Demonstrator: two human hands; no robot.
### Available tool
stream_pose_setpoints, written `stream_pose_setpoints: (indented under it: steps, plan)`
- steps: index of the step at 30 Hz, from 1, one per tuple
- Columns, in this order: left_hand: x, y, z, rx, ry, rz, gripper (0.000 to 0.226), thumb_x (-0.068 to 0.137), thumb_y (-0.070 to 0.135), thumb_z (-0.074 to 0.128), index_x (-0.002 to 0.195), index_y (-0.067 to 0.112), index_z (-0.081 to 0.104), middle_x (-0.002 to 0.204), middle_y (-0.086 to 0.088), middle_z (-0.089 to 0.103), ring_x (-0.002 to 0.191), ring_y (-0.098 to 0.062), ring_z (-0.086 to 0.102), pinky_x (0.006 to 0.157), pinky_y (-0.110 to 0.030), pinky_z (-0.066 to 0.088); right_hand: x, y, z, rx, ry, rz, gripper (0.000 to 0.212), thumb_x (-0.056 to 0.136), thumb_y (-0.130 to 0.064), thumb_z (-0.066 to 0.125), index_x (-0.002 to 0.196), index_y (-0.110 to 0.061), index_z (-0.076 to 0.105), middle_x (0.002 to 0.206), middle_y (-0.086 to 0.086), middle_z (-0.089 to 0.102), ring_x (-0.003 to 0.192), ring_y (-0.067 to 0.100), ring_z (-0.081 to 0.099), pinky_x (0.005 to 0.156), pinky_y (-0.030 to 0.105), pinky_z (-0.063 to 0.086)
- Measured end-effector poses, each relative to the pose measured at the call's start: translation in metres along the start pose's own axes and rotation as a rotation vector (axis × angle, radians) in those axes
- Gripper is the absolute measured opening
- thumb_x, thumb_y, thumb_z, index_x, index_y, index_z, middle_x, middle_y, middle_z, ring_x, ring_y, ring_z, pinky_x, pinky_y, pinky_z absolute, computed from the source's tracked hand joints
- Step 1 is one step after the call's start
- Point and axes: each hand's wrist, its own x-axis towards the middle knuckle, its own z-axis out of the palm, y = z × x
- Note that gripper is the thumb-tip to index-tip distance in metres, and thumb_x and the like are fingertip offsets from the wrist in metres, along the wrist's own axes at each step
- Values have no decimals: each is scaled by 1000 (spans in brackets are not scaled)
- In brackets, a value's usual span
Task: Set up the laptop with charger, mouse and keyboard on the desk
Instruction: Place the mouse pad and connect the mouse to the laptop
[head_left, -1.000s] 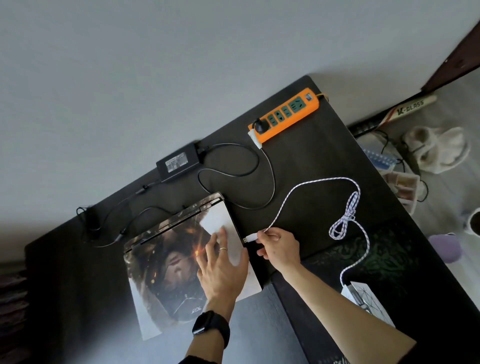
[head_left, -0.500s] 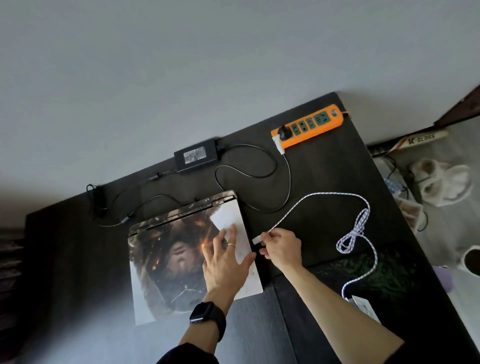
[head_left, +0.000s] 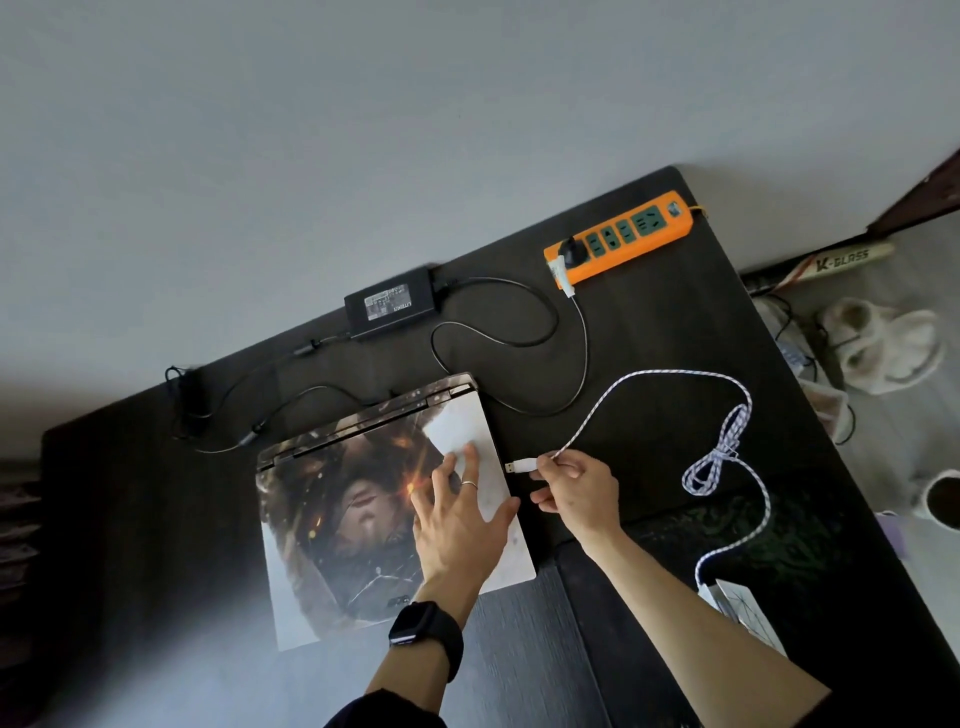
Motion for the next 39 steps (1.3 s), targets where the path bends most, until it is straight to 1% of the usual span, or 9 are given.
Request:
stream_pose_setpoints:
  steps: [5, 8, 12, 18, 25, 27, 30, 35, 39]
  plan:
    - [-1, 0, -1, 22, 5, 1, 89, 82, 71, 54, 153, 42, 10, 153, 8, 22, 134, -28, 22, 98, -44, 49, 4, 1, -12, -72, -113, -10, 9, 95, -15, 67, 90, -10, 72, 76, 4, 77, 57, 21, 73, 56, 31, 61]
    - [-2, 0, -1, 11, 0, -8, 89, 82, 70, 55, 153, 41, 10, 152, 7, 22, 133, -28, 22, 100, -42, 48, 4, 0, -11, -74, -103, -17, 9, 95, -15, 67, 91, -8, 72, 76, 5, 77, 56, 22, 73, 54, 31, 61]
    - [-1, 2, -1, 30, -5, 2, 87, 83, 70, 53, 153, 38, 12, 152, 5, 23, 134, -27, 26, 106, -36, 37, 4, -3, -3, -77, -49, -31, 12, 96, -18, 66, 93, -7, 70, 77, 4, 75, 56, 17, 73, 55, 31, 61]
    - [-2, 7, -3, 11, -19, -28, 87, 82, 69, 55, 154, 39, 15, 152, 6, 23, 133, -28, 22, 107, -39, 38, -5, 7, 7, -70, -8, -68, 15, 100, -22, 61, 99, -8, 64, 80, -5, 70, 56, 5, 71, 52, 16, 55]
    - [-4, 12, -7, 33, -18, -42, 86, 84, 66, 56, 154, 39, 15, 153, 6, 22, 137, -25, 23, 108, -36, 32, 3, 9, -8, -28, -147, -3, 12, 98, -20, 64, 95, -8, 68, 80, 2, 76, 56, 18, 73, 60, 30, 62]
    - [-5, 15, -8, 39, -17, -42, 86, 85, 65, 57, 155, 38, 15, 154, 5, 22, 139, -25, 22, 109, -37, 30, 3, 9, -13, -21, -183, 6, 13, 97, -19, 65, 94, -7, 69, 80, 4, 76, 57, 21, 73, 58, 29, 61]
    - [-6, 18, -9, 38, -16, -48, 85, 86, 64, 57, 155, 37, 16, 155, 3, 22, 140, -25, 22, 111, -38, 30, 4, 7, -11, 2, -172, 30, 15, 96, -19, 66, 91, -5, 71, 79, 8, 76, 54, 20, 72, 50, 25, 55]
    - [-5, 16, -7, 45, -12, -34, 84, 85, 63, 57, 154, 37, 18, 153, 2, 22, 139, -27, 25, 111, -38, 28, 11, 7, -5, -46, -142, 4, 23, 94, -22, 68, 80, -5, 72, 72, 10, 74, 55, 20, 73, 60, 36, 61]
    - [-3, 12, -2, 50, -6, -34, 84, 85, 63, 57, 154, 37, 18, 151, 3, 23, 136, -26, 28, 110, -37, 25, 10, 10, -7, -45, -177, 31, 21, 94, -22, 70, 81, -5, 74, 73, 7, 75, 56, 21, 73, 60, 35, 61]
